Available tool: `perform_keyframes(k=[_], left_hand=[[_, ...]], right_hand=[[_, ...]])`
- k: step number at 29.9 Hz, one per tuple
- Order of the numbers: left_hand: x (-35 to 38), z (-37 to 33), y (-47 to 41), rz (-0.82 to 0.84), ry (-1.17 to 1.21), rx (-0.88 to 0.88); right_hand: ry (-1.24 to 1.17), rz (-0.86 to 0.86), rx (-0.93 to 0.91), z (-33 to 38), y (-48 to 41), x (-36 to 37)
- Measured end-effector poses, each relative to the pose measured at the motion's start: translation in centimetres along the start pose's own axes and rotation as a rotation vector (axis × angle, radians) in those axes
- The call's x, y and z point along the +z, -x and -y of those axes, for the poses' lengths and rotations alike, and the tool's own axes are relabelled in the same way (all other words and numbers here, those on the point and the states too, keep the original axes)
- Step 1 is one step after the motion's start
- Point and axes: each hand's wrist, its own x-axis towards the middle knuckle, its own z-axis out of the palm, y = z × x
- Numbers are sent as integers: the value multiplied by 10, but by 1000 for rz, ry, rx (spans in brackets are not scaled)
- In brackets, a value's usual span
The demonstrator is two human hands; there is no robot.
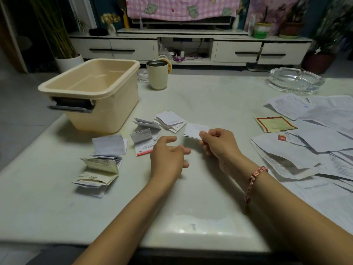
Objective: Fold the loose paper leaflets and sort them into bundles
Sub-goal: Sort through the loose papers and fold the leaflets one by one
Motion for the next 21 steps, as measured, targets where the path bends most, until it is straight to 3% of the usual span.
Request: perform_keyframes(k=[8, 14, 21], left_hand=[[-3, -14, 0, 121, 42, -44], [1, -13, 0, 174, 80, -108], [-3, -18, 5, 167, 63, -122]], right_hand=[[25, -12, 108, 17, -48, 37], [425, -87, -20, 15, -58, 51], [75, 60, 162, 31, -37, 29]])
